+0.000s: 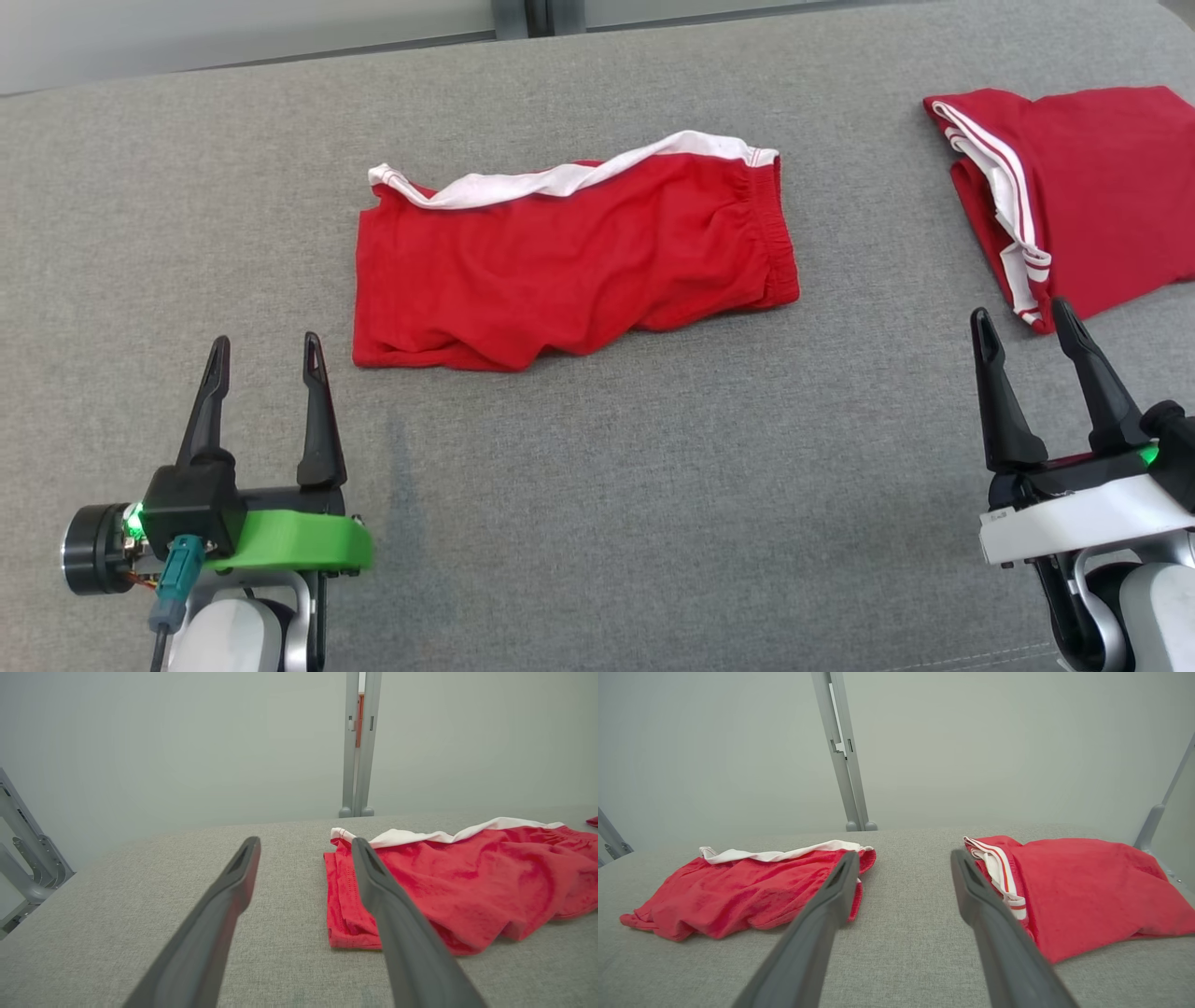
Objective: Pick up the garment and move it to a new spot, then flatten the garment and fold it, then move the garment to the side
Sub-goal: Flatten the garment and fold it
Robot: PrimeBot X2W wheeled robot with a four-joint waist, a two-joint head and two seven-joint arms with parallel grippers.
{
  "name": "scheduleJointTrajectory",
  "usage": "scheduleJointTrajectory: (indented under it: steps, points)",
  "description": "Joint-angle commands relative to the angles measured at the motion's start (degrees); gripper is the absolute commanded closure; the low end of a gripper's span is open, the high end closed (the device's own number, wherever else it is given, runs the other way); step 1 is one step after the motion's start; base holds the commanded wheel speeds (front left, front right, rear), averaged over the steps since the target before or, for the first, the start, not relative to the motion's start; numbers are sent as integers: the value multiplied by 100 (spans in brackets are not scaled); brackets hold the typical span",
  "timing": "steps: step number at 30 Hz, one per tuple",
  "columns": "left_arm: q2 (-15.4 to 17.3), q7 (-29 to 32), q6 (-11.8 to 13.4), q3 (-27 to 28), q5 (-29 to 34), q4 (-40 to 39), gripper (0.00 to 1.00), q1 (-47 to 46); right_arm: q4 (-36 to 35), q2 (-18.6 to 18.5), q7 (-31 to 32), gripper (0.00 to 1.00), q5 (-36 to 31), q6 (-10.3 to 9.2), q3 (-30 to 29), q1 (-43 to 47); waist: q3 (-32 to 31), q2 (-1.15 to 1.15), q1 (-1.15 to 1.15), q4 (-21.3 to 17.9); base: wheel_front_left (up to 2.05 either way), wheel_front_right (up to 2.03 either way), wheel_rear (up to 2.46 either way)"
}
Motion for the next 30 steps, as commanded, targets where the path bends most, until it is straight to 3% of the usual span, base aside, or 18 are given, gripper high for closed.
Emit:
scheduleJointTrajectory:
  steps: [1, 10, 16, 21, 30]
  points:
    - [40, 27, 4, -9, 50, -50, 0, 94, -39, -8, 31, 0, -35, -2, -24, 66, -24, 0, 0, 26, 0, 0, 0]
    - [0, 63, 27, -135, 74, -225, 0, -22, 38, -37, 159, 0, 28, -2, -92, -25, 152, 0, 0, 136, 0, 0, 0]
    - [-86, 8, -39, -273, 131, -249, 0, -386, 362, -207, 224, 0, 165, -2, 78, -514, 568, 0, 0, 416, 0, 0, 0]
    - [-208, -52, -88, -381, 171, -185, 0, -751, 850, -336, 244, 0, 284, -2, 409, -1347, 961, 0, 0, 652, 0, 0, 0]
    - [-351, -113, -187, -490, 229, 8, 0, -1108, 2260, -200, 423, 0, 433, -2, 903, -2525, 1206, 0, 0, 851, 0, 0, 0]
